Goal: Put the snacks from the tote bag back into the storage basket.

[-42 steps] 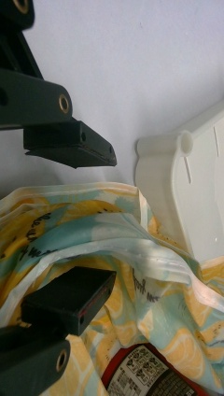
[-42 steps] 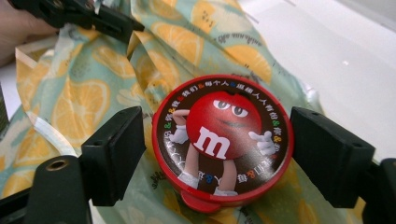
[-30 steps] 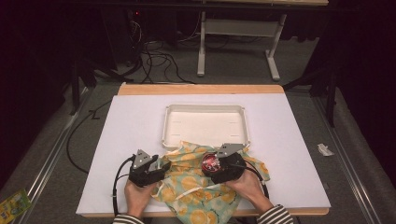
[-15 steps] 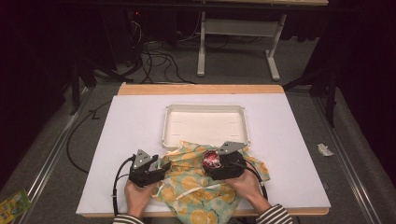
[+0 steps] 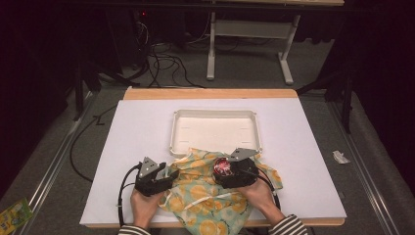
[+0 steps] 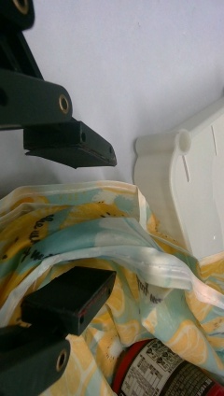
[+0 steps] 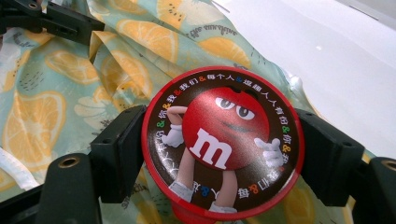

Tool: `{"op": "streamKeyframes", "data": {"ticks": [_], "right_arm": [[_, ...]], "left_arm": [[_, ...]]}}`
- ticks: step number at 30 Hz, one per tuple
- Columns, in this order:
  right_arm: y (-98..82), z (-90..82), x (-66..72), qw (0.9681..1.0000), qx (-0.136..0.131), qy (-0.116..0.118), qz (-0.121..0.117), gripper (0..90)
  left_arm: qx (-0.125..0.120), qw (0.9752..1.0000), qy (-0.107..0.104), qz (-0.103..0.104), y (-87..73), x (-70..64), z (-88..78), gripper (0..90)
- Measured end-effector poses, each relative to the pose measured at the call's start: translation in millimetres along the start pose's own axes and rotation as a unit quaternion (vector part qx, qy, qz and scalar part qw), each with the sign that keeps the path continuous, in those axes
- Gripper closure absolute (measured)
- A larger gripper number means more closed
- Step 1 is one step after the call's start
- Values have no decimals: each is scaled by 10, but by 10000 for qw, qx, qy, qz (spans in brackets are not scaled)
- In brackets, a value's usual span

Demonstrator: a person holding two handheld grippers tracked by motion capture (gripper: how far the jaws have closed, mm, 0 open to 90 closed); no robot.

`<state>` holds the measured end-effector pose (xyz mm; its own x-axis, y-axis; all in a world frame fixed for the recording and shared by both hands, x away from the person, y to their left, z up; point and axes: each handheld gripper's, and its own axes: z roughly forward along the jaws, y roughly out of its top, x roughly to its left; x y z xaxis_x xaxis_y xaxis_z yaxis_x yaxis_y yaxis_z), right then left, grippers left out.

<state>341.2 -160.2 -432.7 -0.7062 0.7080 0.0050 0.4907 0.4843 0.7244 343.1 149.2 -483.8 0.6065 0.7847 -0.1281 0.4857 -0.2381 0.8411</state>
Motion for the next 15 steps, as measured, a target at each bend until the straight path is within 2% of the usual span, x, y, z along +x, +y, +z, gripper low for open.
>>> {"op": "streamKeyframes", "data": {"ticks": [5,15], "right_arm": [[22,-38,1,10000,13,-42,-66,247],[97,-160,-27,9999,-95,-95,14,248]], "left_arm": [[-4,10000,-5,9,-1,0,-1,389],[-40,10000,-45,-25,-4,3,-11,389]]}}
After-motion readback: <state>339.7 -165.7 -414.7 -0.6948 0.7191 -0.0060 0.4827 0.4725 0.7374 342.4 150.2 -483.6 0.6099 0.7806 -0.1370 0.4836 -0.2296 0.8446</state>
